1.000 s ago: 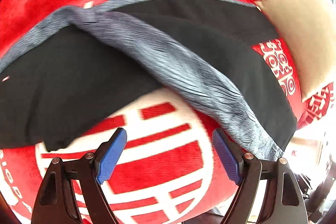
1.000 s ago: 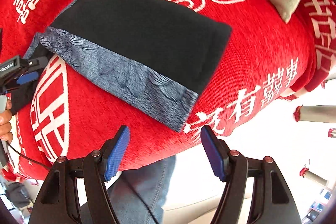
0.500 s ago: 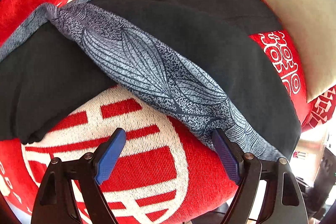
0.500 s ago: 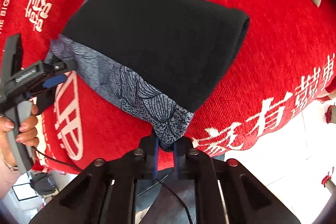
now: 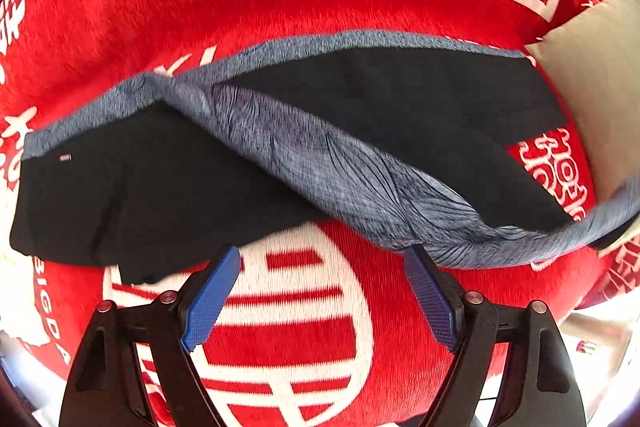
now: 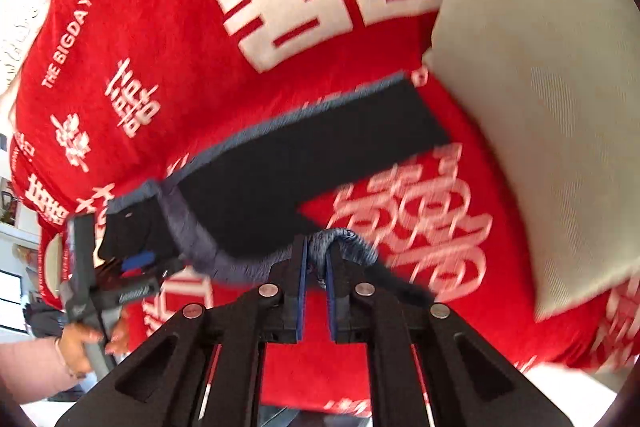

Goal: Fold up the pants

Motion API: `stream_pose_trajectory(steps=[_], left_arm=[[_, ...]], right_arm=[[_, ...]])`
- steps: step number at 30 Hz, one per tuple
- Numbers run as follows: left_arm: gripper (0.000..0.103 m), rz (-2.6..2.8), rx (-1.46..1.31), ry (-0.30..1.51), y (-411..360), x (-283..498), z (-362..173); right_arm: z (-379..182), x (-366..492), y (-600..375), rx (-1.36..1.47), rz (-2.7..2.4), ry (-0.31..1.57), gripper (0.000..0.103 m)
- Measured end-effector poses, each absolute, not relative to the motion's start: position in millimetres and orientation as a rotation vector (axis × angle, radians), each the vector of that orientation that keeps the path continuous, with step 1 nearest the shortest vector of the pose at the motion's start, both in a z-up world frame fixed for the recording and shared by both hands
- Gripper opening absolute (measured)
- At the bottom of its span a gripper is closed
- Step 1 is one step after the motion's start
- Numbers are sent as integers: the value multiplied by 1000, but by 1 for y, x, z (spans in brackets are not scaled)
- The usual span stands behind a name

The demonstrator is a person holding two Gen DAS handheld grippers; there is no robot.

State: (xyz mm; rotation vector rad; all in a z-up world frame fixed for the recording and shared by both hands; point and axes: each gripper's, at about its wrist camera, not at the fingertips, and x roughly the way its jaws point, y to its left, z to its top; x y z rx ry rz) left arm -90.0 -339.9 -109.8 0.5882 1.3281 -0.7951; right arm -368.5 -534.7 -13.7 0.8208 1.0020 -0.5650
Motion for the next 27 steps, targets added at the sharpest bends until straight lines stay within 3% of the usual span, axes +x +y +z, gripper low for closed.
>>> stream_pose_trajectory(steps=[14, 17, 19, 20, 24, 27], left_arm=[[85, -643, 488, 1213, -425, -35, -114], [85, -607, 507, 1216, -428, -35, -116], [85, -600, 545, 1222, -424, -38, -121], [85, -595, 567, 1219, -421, -40, -124], [85, -559, 608, 1235, -412, -45, -137], [85, -527, 604, 1239, -409, -40, -142]], right_arm=[[-84, -257, -683, 549, -617, 1145, 8], [-96, -253, -703, 616, -620, 1147, 18], [-91, -258, -709, 649, -619, 1131, 56], [-85, -263, -708, 650, -620, 1114, 63], [-75, -282, -697, 638, -608, 1135, 65], [-85, -282, -691, 619, -602, 1195, 58]])
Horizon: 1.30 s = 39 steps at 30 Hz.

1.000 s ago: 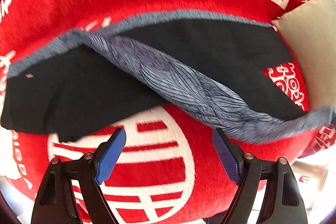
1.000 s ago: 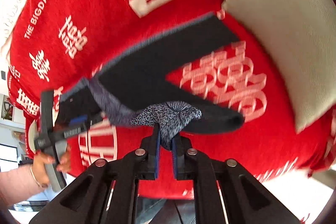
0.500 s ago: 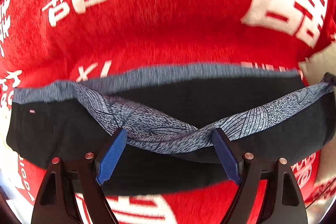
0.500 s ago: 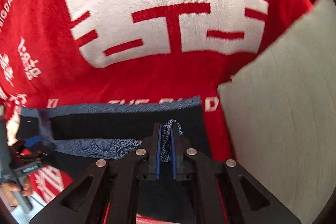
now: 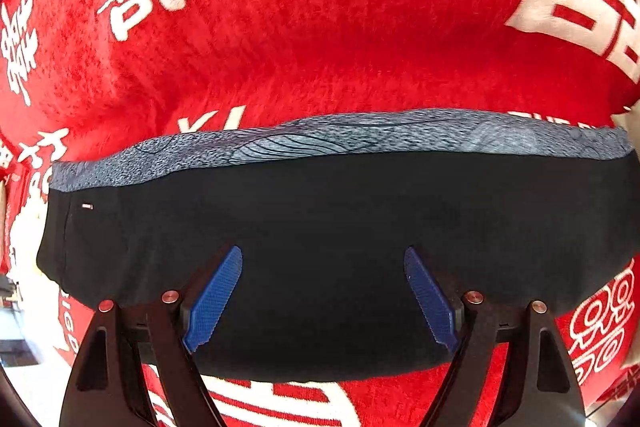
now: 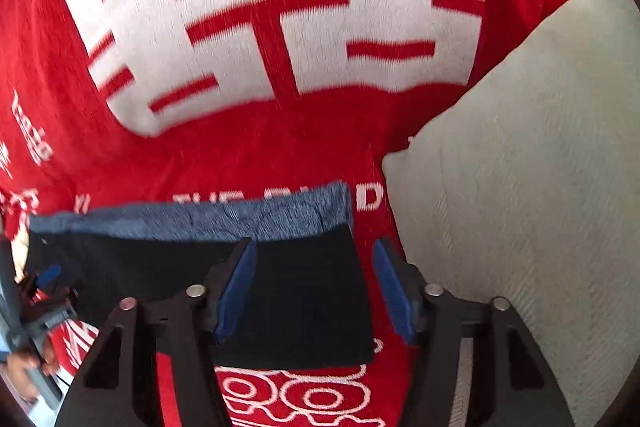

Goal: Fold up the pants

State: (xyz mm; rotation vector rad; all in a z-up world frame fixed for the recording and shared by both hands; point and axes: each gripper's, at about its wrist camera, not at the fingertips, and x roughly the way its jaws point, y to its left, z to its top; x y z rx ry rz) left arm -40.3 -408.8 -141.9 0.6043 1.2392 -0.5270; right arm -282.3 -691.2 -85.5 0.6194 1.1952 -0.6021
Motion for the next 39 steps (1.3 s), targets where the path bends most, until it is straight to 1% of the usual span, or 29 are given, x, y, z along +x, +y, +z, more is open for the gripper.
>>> stream_pose_trajectory(steps=[1, 5, 6, 7, 8, 9, 10, 13, 15, 17, 18, 19, 20, 21, 23, 26, 27, 29, 31, 33, 38, 39], left_arm=[[85, -517, 600, 1239, -409, -38, -144], [85, -487, 594, 1260, -409, -30, -158], [85, -479, 596, 1269, -409, -29, -162], [85, -469, 599, 1282, -408, -28, -167], [85, -463, 597, 1291, -408, -27, -169], [85, -457, 590, 1297, -407, -27, -169], [85, -457, 574, 1293, -406, -26, -165], [85, -475, 546, 1244, -407, -26, -154], [85, -471, 571, 1247, -413, -23, -160], [85, -436, 594, 1292, -415, -18, -170], [85, -436, 571, 1296, -414, -16, -168], [85, -446, 533, 1280, -412, -14, -160], [85, -454, 514, 1262, -411, -12, -155], [85, -459, 509, 1243, -412, -9, -151], [85, -464, 529, 1248, -421, -1, -157], [85, -456, 555, 1240, -436, 16, -174], [88, -440, 572, 1227, -441, 21, -183], [103, -382, 557, 1206, -443, 35, -191], [103, -347, 495, 1229, -438, 53, -193], [103, -289, 460, 1261, -425, 72, -192], [103, -250, 481, 1237, -385, 89, -167], [103, -250, 492, 1235, -374, 90, -161]], right_arm=[[-91, -279, -692, 611, -601, 1212, 56], [-120, -259, -704, 574, -646, 1269, 53], [-133, -254, -709, 571, -671, 1307, 46], [-144, -252, -712, 583, -684, 1338, 30], [-155, -251, -716, 613, -687, 1363, 21], [-161, -252, -719, 642, -697, 1372, 16], [-158, -253, -722, 656, -705, 1344, 9], [-134, -250, -724, 589, -704, 1260, 8], [-142, -245, -729, 603, -693, 1300, 9], [-161, -246, -734, 658, -688, 1393, 11], [-161, -246, -735, 664, -693, 1391, 16], [-153, -248, -733, 647, -711, 1372, 27], [-146, -249, -730, 632, -722, 1361, 31], [-138, -250, -726, 618, -730, 1343, 32], [-122, -251, -712, 593, -714, 1289, 32], [-120, -241, -683, 579, -616, 1262, 32], [-127, -236, -671, 576, -580, 1272, 32], [-148, -232, -653, 574, -539, 1319, 32], [-169, -236, -642, 587, -542, 1367, 32], [-168, -241, -640, 575, -542, 1330, 33], [-165, -254, -641, 587, -488, 1352, 36], [-164, -255, -643, 592, -490, 1356, 38]])
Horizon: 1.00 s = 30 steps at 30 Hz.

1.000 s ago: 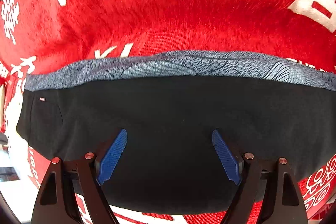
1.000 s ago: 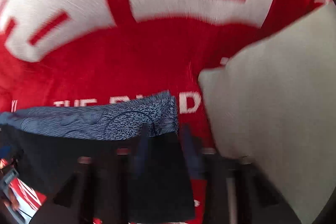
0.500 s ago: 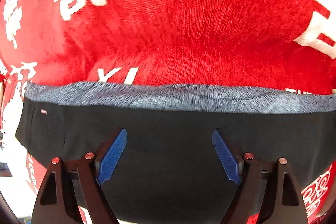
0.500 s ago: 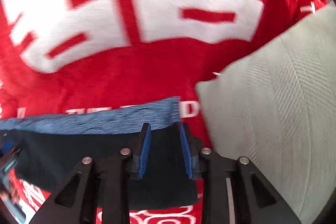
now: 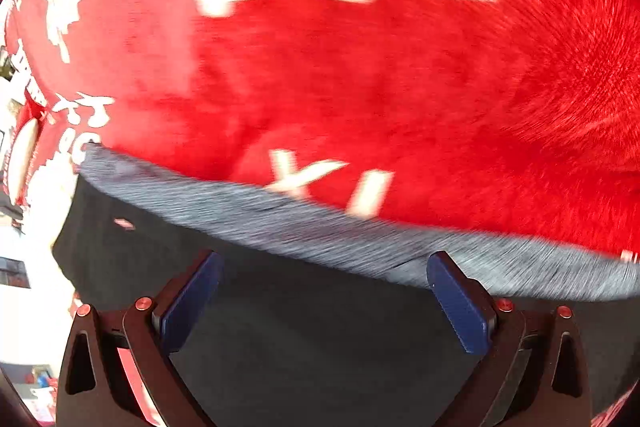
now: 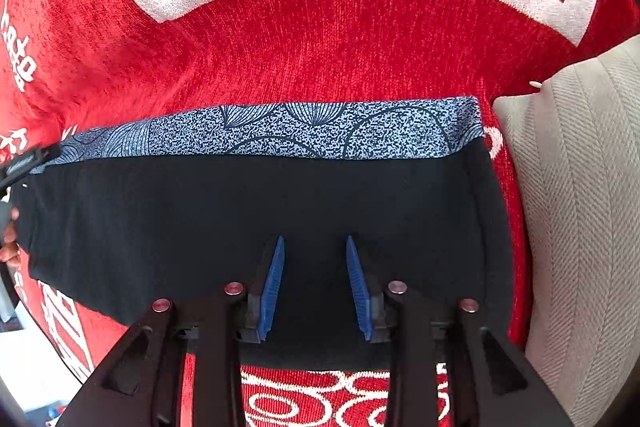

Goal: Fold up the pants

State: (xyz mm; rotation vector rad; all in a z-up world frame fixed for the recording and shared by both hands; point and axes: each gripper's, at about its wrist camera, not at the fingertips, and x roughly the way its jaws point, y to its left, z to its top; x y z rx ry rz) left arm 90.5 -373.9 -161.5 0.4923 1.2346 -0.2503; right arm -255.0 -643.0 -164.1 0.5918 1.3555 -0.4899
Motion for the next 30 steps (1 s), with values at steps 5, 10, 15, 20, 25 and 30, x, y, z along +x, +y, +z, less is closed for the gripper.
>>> stream_pose_trajectory(steps=[5, 10, 15, 20, 25, 30], left_arm=[[103, -215, 528, 1222, -314, 110, -142], [103, -198, 537, 1211, -266, 148, -151], [103, -174, 652, 1217, -252, 174, -204], [103, -211, 618, 1258, -225, 200, -209], [103, -274, 591, 1196, -176, 222, -166], [103, -261, 625, 1232, -132, 227, -191]], right_arm=[[-154, -259, -643, 619, -536, 1352, 45], [-140, -247, -605, 638, -538, 1324, 46], [-129, -231, -555, 683, -517, 1282, 46], [-118, -199, -489, 855, -394, 1226, 46], [-119, -160, -399, 1014, -220, 1167, 48], [-133, -144, -338, 1119, -125, 1176, 48]])
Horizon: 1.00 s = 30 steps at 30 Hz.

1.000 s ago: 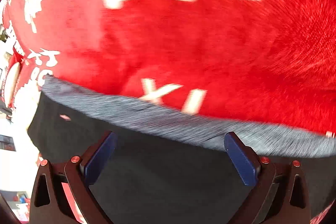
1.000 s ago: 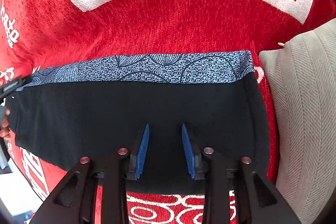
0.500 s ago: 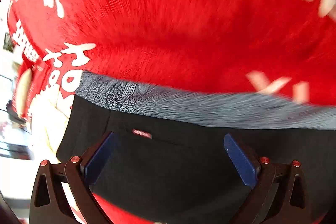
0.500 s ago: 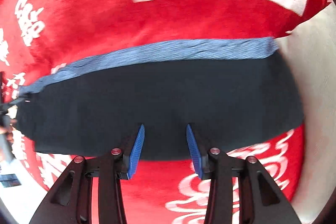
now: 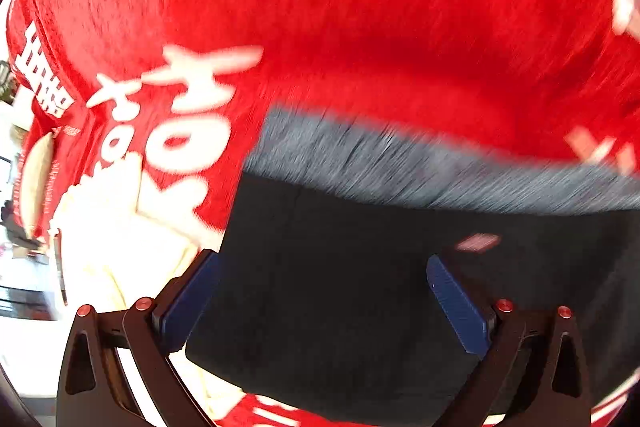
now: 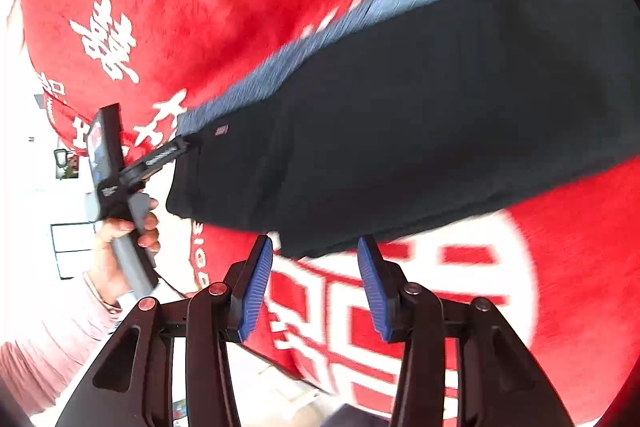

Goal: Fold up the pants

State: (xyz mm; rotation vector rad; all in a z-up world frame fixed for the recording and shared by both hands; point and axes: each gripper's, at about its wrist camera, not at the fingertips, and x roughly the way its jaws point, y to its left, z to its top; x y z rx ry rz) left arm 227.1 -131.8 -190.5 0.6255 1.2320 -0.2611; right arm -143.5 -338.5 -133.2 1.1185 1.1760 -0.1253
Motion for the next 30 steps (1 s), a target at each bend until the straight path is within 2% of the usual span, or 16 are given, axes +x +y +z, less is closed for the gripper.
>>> stream_pose_trajectory(steps=[5, 11, 13, 18, 21, 23, 25, 27, 30], left_arm=[[103, -353, 475, 1221, -108, 231, -200], [103, -403, 465, 1224, -105, 235, -203], [103, -409, 470, 1237, -105, 236, -202], [103, -444, 540, 1223, -110, 235, -196], [103, -453, 520, 1225, -108, 238, -199], [103, -448, 526, 1228, -108, 239, -197], [103, -422, 532, 1244, -109, 238, -191], [103, -433, 504, 1275, -112, 234, -176], [103, -533, 502, 1209, -135, 219, -153]], right_arm=[[-161, -131, -309, 1178, -143, 1172, 48], [-192, -113, -312, 1291, -196, 1098, 47], [-196, -105, -317, 1345, -242, 1094, 8], [-161, -97, -311, 1152, -266, 1111, 7], [-187, -112, -300, 1151, -314, 1186, 7], [-190, -119, -301, 1174, -309, 1165, 9], [-184, -122, -302, 1146, -291, 1199, 37], [-170, -131, -304, 1069, -290, 1264, 40], [-139, -142, -319, 940, -320, 1233, 40]])
